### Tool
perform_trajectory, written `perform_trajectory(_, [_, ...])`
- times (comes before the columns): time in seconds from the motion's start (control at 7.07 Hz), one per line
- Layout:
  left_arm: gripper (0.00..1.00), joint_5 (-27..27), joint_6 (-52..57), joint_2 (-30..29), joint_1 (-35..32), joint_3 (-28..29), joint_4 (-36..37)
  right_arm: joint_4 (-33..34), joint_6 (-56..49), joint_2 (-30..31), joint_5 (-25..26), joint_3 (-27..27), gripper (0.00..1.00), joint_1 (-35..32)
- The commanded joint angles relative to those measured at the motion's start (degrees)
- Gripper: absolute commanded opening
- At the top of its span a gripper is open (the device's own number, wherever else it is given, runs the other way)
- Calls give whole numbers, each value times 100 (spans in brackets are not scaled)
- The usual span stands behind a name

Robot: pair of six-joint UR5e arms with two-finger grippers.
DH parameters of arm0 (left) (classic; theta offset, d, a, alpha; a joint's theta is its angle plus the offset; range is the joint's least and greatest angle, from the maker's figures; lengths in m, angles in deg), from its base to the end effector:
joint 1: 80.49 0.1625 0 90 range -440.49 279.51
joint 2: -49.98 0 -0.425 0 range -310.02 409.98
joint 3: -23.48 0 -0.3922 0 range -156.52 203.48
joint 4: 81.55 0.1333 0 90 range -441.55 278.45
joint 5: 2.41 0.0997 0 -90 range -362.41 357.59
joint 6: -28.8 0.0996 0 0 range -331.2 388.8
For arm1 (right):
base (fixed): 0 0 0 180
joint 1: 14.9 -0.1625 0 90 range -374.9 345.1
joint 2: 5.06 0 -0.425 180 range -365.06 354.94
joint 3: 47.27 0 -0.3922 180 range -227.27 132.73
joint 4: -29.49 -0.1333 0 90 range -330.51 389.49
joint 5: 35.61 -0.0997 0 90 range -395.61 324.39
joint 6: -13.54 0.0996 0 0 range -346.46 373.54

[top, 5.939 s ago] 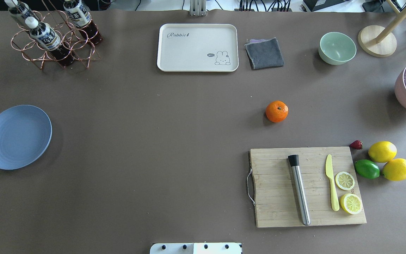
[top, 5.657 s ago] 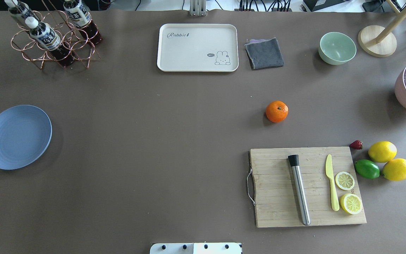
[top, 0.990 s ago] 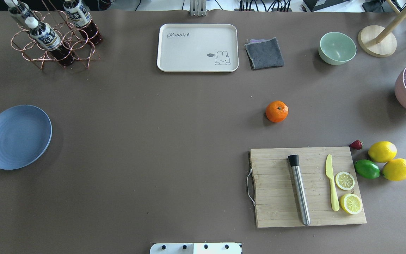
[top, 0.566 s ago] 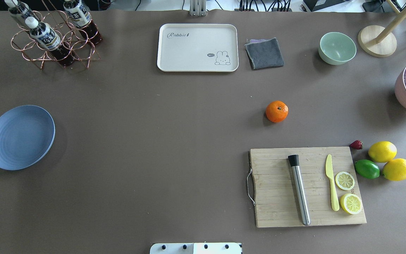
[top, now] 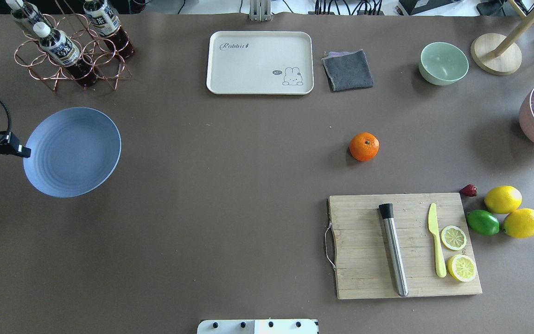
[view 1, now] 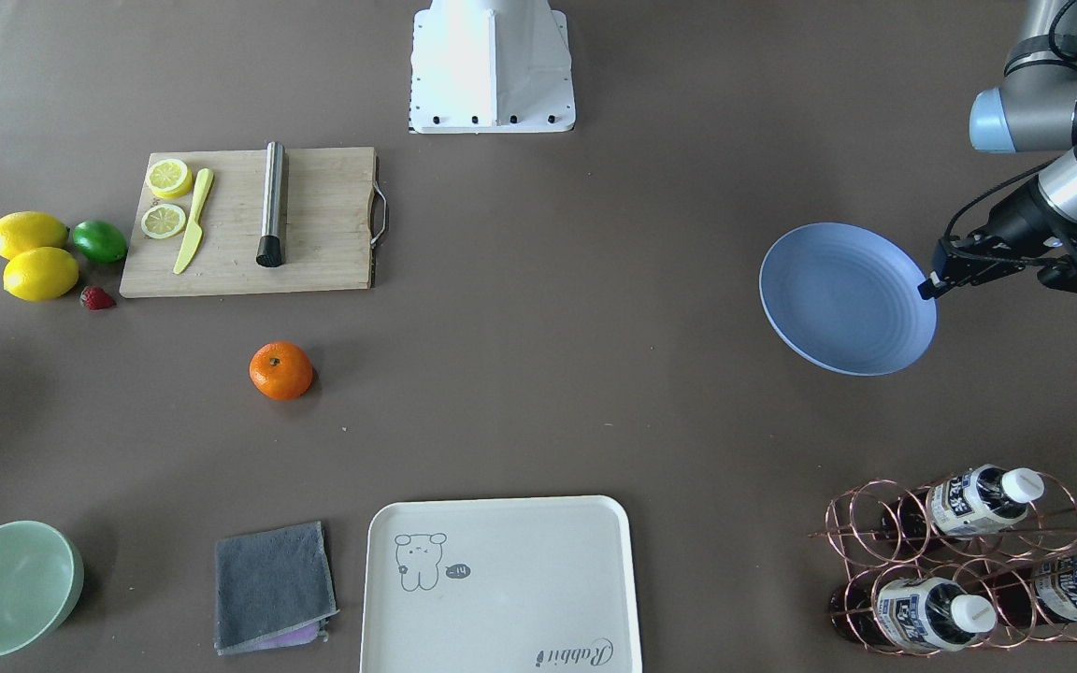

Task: Pick orange to plate
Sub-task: 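Push the blue plate with the left gripper toward the table center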

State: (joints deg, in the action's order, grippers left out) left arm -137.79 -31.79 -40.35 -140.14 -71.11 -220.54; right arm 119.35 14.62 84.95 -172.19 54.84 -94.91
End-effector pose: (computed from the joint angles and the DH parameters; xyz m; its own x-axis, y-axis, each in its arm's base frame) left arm 0.2031 -0.4703 0.5145 0.4142 -0.0248 -0.9098 0.1287 0.9912 0.0316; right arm -0.0259 -0.4984 0.5511 0.6533 -0.2527 0.7137 0.1572 0.9674 0.1986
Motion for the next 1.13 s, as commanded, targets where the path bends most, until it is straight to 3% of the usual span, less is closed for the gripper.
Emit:
perform_trajectory(0.0, [0,903,-1503,-309,1055,-769,46,-4,1877,-446,26,650,100,833])
perform_trajectory(0.28, [0,1635,-1964,-589,1796,-947,125,-4,3165,-1201,323,634,100,1729])
perform_trajectory(0.42, [0,1890,-1983,-1087,2138,-930,735,-4,3684,-1475,647,599,100,2178])
perform_trajectory(0.57, [0,2528,-2044,-1788,2716,-886,1646,-21,3924,-1599,850,556,100,2487])
perform_trajectory(0.71, [0,2734,-2123,-2126,3000,-877,2090,-308,4135,-1661,905,381,100,2646])
perform_trajectory(0.99, [0,3173,-2317,-2173,3519,-790,2139,-1160,4871,-1959,1186,-233,100,3111])
